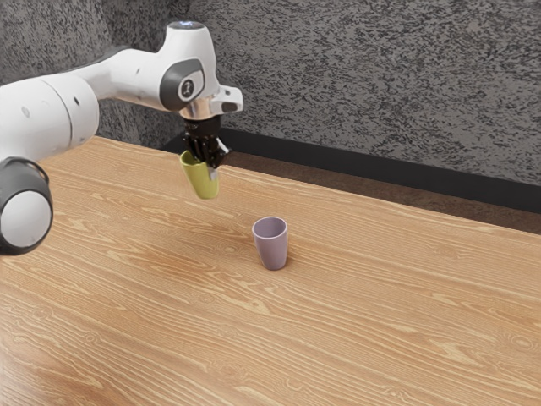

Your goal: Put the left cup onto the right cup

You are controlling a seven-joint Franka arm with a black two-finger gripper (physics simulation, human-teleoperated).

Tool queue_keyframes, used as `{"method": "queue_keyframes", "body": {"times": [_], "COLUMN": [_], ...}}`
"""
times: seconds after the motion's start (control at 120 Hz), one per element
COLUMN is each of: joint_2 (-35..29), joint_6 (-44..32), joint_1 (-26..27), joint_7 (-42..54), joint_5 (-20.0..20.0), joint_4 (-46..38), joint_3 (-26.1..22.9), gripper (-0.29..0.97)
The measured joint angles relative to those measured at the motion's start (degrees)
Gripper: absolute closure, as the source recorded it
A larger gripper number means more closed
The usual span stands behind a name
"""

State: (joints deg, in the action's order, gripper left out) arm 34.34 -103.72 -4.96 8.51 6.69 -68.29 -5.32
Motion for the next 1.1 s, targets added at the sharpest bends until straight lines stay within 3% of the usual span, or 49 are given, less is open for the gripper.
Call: {"method": "queue_keyframes", "body": {"times": [0.475,1.1], "joint_2": [1.0,1.3], "joint_6": [2.3,2.6], "joint_1": [2.1,3.2], "joint_7": [-4.8,-11.2], "joint_5": [0.6,6.4], "joint_4": [0.7,0.9], "joint_3": [-5.2,-12.8], "gripper": [0.79,0.79]}}
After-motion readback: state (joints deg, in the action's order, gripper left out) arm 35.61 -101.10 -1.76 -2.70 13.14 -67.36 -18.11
